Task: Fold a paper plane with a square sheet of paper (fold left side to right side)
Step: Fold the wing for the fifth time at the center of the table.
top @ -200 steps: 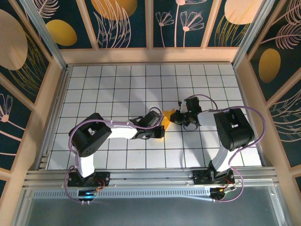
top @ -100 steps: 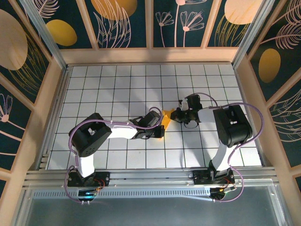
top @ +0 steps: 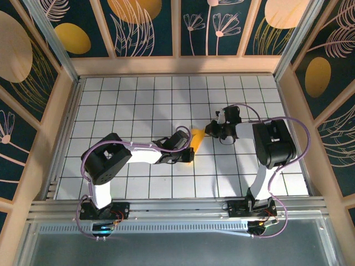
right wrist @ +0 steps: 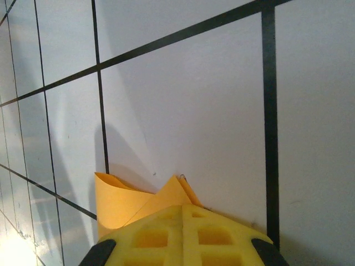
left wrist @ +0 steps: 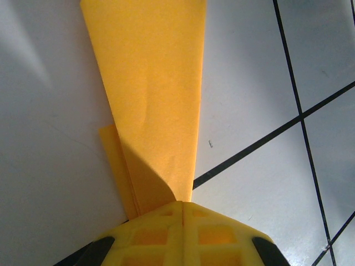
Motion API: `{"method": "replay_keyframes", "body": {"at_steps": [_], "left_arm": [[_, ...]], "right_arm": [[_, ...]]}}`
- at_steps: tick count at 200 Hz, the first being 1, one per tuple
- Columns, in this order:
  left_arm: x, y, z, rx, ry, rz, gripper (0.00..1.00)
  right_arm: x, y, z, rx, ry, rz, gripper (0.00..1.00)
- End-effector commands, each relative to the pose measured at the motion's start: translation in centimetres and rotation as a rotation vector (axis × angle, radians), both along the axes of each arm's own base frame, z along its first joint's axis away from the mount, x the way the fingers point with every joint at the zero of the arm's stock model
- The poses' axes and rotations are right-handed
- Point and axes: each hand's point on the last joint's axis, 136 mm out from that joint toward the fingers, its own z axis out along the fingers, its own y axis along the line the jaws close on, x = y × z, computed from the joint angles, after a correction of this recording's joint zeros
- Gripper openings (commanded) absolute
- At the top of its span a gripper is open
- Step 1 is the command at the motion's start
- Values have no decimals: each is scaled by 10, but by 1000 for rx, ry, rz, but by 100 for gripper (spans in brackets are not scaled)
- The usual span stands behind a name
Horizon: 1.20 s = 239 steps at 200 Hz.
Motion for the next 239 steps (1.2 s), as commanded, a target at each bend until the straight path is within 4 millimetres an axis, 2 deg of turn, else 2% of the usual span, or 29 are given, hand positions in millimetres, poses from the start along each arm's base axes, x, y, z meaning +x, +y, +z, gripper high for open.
{"method": "replay_keyframes", "body": {"at_steps": [1, 38, 58, 86, 107, 131, 164, 194, 239], "left_arm": [[-45, 67, -68, 288, 190, 8, 0], [-44, 67, -67, 287, 188, 10, 0], [-45, 67, -67, 286, 186, 12, 0], [-44, 66, -66, 284, 185, 12, 0], [-44, 66, -67, 286, 185, 12, 0], [-44, 66, -67, 287, 183, 11, 0], [-44, 67, -67, 288, 183, 14, 0], [-43, 66, -66, 287, 180, 14, 0], [-43, 66, -66, 288, 181, 15, 0]], "right_arm": [[33, -35, -9, -128, -70, -101, 0], [45, -41, 11, -132, -109, -109, 0], [44, -41, 25, -128, -132, -108, 0], [22, -33, 49, -75, -153, -101, 0], [-6, -13, 61, -27, -146, -65, 0], [-42, 11, 61, 16, -102, -34, 0], [-74, 38, 54, 88, -36, -17, 0], [-89, 53, 41, 120, 24, -8, 0], [-98, 67, 25, 114, 79, 10, 0]]}}
